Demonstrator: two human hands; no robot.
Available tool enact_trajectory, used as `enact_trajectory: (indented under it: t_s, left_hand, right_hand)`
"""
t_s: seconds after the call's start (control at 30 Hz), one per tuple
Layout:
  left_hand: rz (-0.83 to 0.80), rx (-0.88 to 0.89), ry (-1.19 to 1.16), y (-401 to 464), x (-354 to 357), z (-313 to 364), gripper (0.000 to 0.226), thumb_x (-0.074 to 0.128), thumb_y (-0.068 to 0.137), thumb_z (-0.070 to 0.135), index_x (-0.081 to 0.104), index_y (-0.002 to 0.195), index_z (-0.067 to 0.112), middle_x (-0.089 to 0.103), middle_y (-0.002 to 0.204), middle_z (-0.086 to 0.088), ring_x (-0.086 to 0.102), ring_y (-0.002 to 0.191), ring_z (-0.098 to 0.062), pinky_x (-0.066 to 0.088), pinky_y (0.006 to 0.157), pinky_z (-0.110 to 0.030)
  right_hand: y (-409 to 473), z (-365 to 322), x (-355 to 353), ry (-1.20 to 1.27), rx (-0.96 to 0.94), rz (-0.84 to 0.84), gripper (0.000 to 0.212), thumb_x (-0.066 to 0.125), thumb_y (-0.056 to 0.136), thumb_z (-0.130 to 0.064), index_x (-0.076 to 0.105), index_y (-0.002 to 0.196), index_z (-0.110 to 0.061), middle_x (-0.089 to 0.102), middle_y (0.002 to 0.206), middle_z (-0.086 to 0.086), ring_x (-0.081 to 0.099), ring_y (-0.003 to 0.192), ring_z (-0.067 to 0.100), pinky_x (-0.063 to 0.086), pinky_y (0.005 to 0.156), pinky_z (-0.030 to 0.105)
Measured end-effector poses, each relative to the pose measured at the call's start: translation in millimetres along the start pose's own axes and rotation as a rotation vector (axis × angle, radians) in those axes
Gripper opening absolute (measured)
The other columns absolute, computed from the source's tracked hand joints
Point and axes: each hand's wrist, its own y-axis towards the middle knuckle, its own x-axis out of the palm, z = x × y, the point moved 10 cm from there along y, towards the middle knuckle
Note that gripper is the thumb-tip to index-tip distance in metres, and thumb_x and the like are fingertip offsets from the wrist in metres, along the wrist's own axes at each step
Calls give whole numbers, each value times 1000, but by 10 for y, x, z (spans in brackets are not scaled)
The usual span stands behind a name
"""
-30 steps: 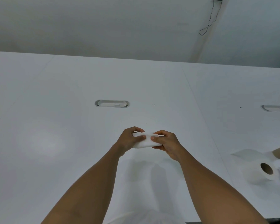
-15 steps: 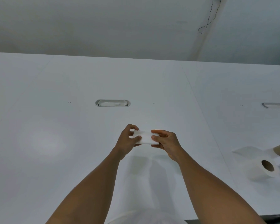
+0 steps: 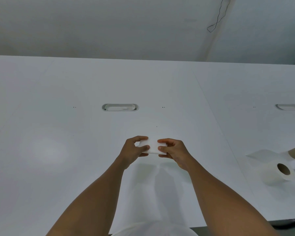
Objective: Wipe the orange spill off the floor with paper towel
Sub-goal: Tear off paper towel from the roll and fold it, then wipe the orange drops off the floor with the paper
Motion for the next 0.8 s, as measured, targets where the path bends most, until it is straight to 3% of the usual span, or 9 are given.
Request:
enact_trajectory:
  t_s: [0.37,0.63,0.8]
  left_hand:
    - [155,-5,6,-371,-367,-83,42,80,81,1,69,120,13,60,126,-4,71,100,-31,64,75,-39]
    - [518,-2,-94,-1402,-717,-405,42,79,83,3,67,122,14,61,122,0,70,98,-29,64,73,-36]
    - [829,-46,-167,-2370,-840,-865,43,76,84,1,66,121,20,57,120,3,66,94,-27,64,72,-36]
  right_hand:
    - [-6,42,399,-97,14,-140,32,78,81,7,75,110,-7,67,109,11,70,95,27,62,71,33]
    - [-248,114,1148,-327,-19,-503,32,76,82,8,74,111,-5,68,104,11,70,92,25,62,70,31]
    - [-728,474,1745,-450,-8,-747,47,76,82,9,68,125,-6,65,109,17,67,101,34,63,82,46]
